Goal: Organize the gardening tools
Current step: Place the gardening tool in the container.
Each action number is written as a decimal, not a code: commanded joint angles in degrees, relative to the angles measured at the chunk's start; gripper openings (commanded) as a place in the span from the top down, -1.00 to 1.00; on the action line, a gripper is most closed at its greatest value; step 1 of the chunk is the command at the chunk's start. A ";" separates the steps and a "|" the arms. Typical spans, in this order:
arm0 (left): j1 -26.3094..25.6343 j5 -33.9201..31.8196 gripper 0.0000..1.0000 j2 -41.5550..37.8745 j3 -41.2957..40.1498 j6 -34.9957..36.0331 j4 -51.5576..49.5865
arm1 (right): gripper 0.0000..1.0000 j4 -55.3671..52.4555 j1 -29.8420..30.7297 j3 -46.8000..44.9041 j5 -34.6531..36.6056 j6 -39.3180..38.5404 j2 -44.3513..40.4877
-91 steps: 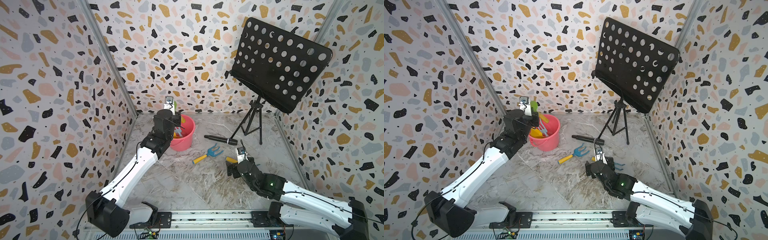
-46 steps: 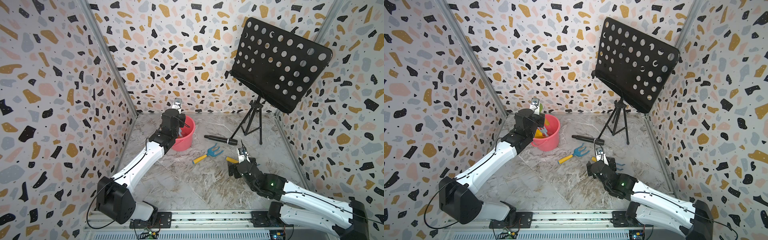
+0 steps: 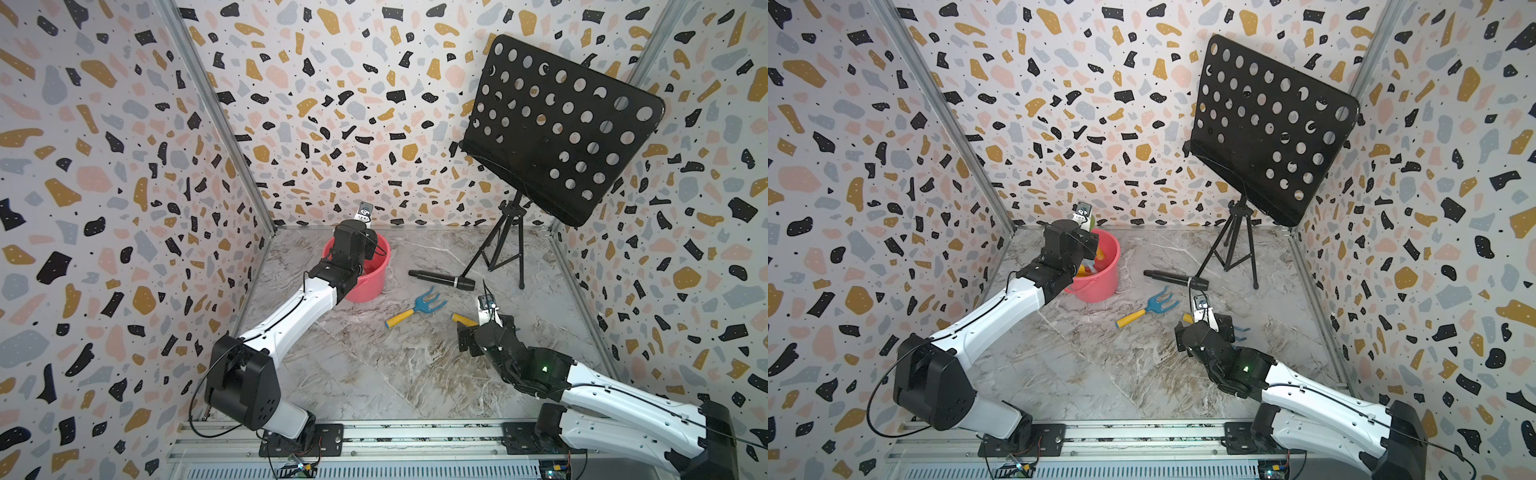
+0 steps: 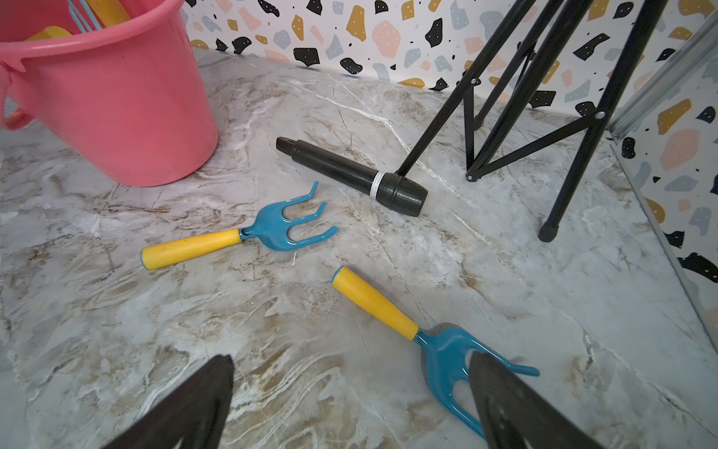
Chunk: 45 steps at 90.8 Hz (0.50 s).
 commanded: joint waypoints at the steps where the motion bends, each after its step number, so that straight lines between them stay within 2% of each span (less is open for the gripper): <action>1: 0.22 1.31 1.00 0.85 -1.05 -0.14 2.03 | -0.99 -1.51 -0.18 1.79 1.48 0.75 -0.92; 36: 0.23 2.34 1.00 3.42 -2.09 -1.55 0.82 | -0.99 -2.05 -0.23 1.54 1.72 1.53 -1.01; 45: 0.28 2.38 0.87 3.77 -2.39 -1.96 0.64 | -0.99 -2.06 -0.18 1.53 1.82 1.51 -0.88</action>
